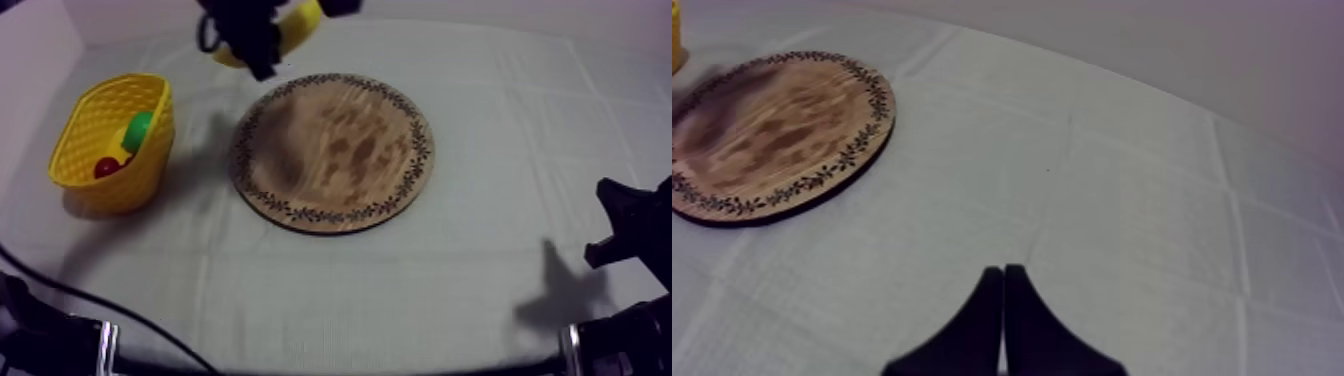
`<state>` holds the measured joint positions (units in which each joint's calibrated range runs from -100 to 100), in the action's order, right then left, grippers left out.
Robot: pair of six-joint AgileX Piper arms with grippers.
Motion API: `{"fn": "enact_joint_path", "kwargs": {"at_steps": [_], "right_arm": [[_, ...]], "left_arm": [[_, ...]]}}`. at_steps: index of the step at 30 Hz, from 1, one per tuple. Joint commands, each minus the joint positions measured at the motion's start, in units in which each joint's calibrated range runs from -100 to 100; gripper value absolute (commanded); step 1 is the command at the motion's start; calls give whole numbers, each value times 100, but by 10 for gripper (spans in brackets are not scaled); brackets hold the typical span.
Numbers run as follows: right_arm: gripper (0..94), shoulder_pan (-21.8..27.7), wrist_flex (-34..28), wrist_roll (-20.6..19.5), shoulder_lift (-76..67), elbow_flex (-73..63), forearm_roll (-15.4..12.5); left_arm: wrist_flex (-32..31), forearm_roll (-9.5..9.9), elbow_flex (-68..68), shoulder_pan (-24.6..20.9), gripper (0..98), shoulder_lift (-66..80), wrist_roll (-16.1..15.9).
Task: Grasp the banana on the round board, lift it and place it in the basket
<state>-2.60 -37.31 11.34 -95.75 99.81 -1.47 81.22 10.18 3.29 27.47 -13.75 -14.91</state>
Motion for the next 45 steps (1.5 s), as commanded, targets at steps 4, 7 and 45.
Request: {"fn": "enact_joint_path", "kwargs": {"at_steps": [4, 7, 45], "right_arm": [[3, 0, -2, 1, 0, -3, 3], [3, 0, -2, 1, 0, -3, 3], [3, 0, -2, 1, 0, -3, -2]], "left_arm": [[178, -52, -907, -227, 144, 1500, 324], [365, -110, -948, -445, 144, 1922, 516], [915, -106, -2010, -2535, 158, 1367, 2007]]}}
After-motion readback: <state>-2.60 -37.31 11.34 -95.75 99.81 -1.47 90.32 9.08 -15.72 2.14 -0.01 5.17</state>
